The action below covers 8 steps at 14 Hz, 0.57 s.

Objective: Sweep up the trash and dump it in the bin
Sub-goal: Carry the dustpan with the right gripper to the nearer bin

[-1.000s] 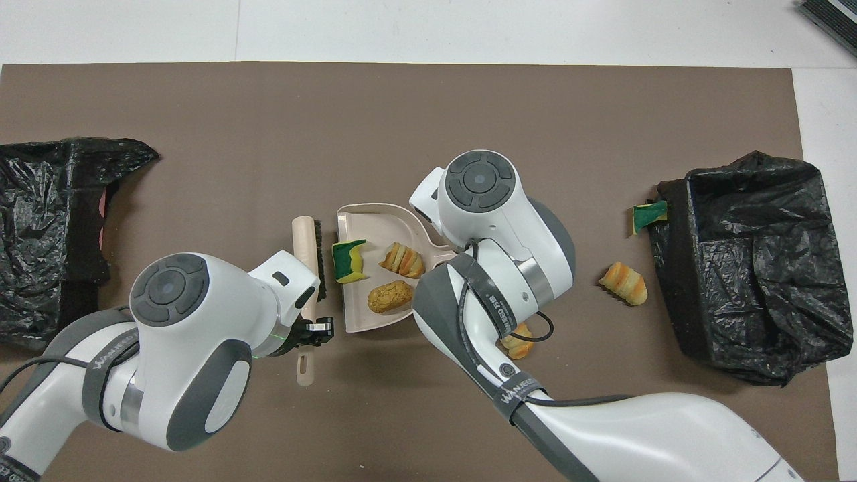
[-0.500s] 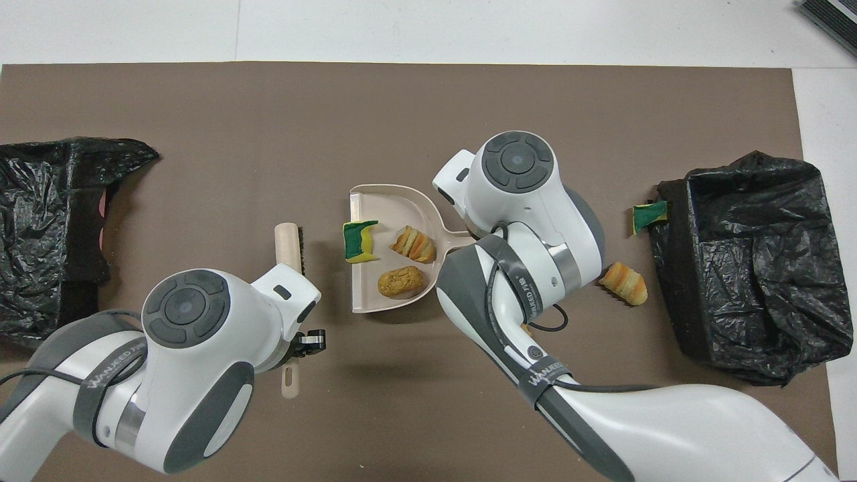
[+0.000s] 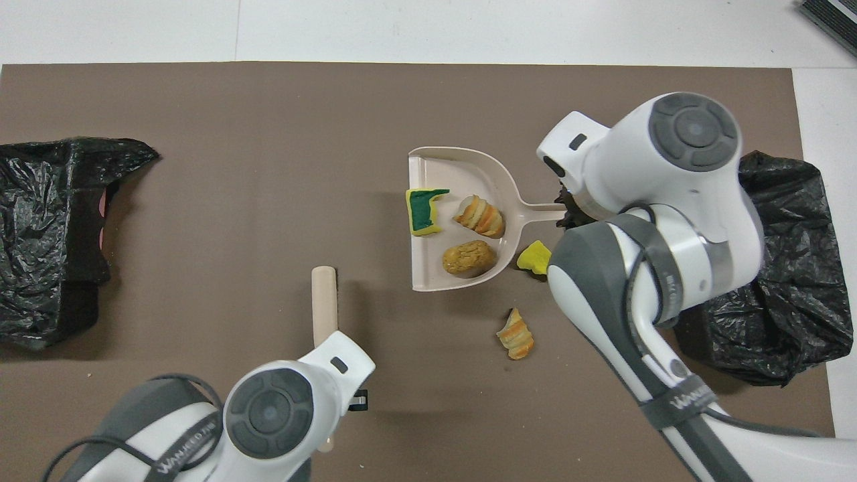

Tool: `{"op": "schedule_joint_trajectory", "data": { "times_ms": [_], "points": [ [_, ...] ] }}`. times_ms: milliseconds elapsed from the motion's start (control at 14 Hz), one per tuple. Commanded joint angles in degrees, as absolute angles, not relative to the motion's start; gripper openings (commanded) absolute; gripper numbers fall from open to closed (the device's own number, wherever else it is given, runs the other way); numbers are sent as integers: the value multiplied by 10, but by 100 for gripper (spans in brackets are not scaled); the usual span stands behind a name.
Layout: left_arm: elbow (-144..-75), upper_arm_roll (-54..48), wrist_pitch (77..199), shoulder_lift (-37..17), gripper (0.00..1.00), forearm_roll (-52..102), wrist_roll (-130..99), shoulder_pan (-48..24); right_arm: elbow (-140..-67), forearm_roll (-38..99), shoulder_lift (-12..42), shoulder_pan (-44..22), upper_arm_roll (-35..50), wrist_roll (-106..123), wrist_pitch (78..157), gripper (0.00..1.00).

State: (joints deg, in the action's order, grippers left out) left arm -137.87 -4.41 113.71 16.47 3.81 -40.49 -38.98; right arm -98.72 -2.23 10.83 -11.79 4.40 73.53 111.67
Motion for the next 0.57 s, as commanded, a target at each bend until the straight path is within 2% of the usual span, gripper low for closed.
{"op": "schedule_joint_trajectory", "data": {
  "times_ms": [0,214,357,500],
  "points": [
    [-1432,-39,1205,189,0,25,-511,-472,-1043,1,41,-47,51,819,1119,0],
    [-1467,-40,1253,187,0,25,-549,-522,-1064,10,2,39,51,907,1111,0],
    [-1497,-39,1314,178,0,26,-574,-540,-1063,34,-4,111,50,964,1088,0],
    [-1499,-39,1318,168,0,26,-573,-541,-1063,51,-9,186,47,1054,1083,0]
  ]
}}
